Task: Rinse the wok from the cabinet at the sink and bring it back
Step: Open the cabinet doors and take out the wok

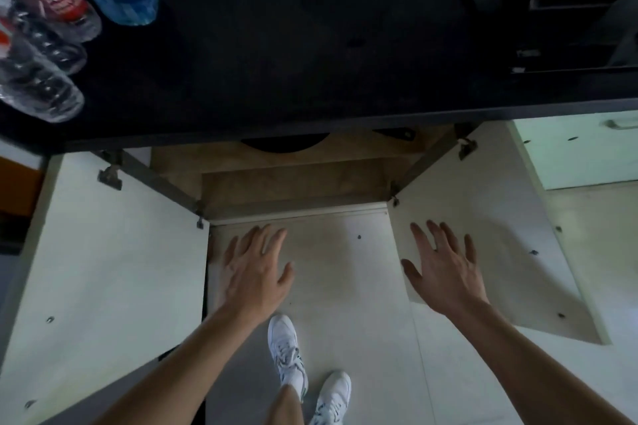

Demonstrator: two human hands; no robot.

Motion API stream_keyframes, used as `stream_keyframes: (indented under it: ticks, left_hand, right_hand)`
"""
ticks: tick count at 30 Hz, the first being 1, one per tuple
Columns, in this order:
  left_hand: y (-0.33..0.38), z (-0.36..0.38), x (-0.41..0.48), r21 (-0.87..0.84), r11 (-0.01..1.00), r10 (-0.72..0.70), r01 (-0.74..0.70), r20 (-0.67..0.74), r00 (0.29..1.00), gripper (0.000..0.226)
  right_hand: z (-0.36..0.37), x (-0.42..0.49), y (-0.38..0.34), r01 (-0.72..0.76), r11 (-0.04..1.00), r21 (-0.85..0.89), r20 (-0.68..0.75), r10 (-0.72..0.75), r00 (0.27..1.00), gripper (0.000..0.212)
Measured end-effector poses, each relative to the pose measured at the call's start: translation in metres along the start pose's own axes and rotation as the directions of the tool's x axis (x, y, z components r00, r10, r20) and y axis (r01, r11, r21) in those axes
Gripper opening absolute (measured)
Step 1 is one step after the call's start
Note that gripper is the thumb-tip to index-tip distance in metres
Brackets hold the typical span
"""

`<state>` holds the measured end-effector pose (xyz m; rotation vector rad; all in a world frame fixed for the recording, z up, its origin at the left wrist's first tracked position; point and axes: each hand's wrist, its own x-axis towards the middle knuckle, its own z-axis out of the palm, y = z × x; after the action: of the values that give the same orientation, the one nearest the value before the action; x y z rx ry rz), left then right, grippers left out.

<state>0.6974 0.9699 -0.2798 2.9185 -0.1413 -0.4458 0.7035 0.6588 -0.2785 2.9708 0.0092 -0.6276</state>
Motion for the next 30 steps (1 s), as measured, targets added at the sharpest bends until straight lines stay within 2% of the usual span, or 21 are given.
stream_keyframes:
  ticks: [6, 11, 14, 21, 26, 30]
  left_hand:
    - [0.047, 0.039, 0.092, 0.049, 0.971, 0.235, -0.233, -0.039, 0.971, 0.065]
    - [0.076, 0.065, 0.168, 0.087, 0.962, 0.267, -0.258, -0.106, 0.958, 0.067]
    - [0.093, 0.075, 0.203, 0.096, 0.957, 0.287, -0.273, -0.173, 0.942, 0.072]
    - [0.126, 0.084, 0.257, 0.118, 0.95, 0.311, -0.291, -0.226, 0.923, 0.095]
    - [0.14, 0.08, 0.286, 0.126, 0.948, 0.314, -0.291, -0.248, 0.917, 0.097]
    - [0.142, 0.084, 0.295, 0.101, 0.953, 0.302, -0.287, -0.217, 0.928, 0.095]
  right_hand:
    - [0.009, 0.086, -0.008, 0.009, 0.99, 0.14, -0.24, 0.025, 0.971, 0.068]
    - [0.028, 0.149, 0.005, 0.092, 0.979, 0.182, -0.464, 0.003, 0.886, 0.06]
    - [0.039, 0.182, 0.017, 0.106, 0.962, 0.253, -0.505, 0.038, 0.862, 0.06]
    - [0.051, 0.243, 0.036, 0.209, 0.934, 0.29, -0.578, -0.004, 0.816, 0.071]
    - [0.048, 0.277, 0.035, 0.294, 0.907, 0.301, -0.638, -0.037, 0.769, 0.063]
    - [0.045, 0.291, 0.031, 0.291, 0.887, 0.358, -0.614, -0.012, 0.79, 0.064]
